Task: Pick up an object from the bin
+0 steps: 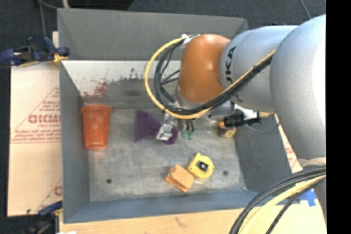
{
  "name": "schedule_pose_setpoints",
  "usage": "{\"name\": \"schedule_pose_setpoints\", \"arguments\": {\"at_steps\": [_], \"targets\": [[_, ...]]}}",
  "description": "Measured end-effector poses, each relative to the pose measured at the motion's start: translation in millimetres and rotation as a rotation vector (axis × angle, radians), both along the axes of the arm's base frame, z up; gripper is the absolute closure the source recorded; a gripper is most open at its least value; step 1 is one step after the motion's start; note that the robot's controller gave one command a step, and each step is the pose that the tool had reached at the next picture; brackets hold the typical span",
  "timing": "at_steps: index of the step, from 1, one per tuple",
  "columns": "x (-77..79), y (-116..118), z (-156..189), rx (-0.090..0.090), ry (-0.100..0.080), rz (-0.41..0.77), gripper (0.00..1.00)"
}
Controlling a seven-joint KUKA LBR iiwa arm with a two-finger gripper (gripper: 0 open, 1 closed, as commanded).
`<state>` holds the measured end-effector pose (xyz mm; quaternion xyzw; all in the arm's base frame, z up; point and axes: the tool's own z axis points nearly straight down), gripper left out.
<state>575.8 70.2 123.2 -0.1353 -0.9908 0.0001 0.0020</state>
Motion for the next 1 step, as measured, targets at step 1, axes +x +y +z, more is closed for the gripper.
{"name": "schedule_pose_setpoints", "arguments": {"at_steps": [1], "targets": [[1.9,0.0,15.8,0.001,-0.009,0.001,1.0]]}}
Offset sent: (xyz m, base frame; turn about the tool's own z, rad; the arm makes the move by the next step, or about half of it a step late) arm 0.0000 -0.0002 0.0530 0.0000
